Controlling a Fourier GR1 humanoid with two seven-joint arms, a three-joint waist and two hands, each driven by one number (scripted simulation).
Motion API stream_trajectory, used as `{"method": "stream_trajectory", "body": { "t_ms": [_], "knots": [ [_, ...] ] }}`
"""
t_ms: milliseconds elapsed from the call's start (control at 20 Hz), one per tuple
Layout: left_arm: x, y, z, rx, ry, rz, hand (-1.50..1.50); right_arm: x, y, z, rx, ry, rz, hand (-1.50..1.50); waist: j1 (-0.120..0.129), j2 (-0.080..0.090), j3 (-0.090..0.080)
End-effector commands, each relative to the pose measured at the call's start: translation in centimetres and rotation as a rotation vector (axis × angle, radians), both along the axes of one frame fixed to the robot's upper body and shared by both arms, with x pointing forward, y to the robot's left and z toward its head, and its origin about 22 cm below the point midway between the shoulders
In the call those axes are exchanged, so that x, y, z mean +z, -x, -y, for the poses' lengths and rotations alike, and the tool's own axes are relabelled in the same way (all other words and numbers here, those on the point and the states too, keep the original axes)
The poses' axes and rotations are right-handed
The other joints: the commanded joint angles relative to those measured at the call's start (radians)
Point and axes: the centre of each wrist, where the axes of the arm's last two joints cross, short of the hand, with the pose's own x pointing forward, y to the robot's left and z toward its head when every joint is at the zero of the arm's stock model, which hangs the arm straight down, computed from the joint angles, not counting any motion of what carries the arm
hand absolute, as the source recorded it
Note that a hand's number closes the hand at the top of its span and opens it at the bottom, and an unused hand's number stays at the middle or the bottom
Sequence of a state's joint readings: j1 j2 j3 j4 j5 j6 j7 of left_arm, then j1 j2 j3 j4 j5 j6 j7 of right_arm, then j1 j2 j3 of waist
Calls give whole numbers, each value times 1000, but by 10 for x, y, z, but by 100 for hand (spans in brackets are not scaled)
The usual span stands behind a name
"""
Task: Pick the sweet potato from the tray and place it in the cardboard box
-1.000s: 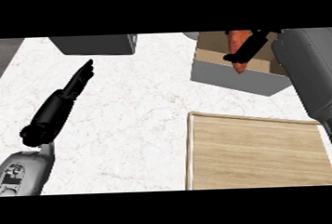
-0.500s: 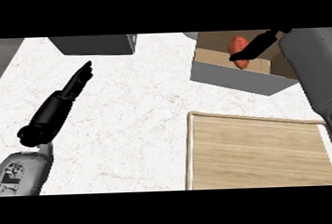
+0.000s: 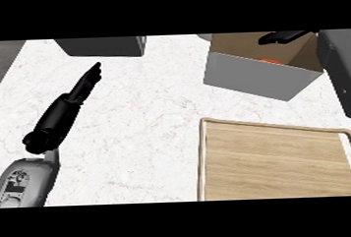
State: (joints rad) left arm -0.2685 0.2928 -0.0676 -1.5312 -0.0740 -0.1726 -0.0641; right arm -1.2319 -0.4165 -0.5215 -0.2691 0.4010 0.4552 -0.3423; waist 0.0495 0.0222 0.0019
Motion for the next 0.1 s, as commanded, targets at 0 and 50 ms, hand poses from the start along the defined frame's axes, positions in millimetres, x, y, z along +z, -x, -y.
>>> {"method": "stream_trajectory", "body": {
  "t_ms": [0, 50],
  "knots": [
    [-5, 11, 9, -13, 5, -6, 0, -11, 8, 31, -117, -143, -41, -150, 24, 7, 1],
    [7, 3, -6, -14, 5, -2, 0, -2, 11, 46, -137, -138, -17, -150, 21, 8, 1]
  ]
}}
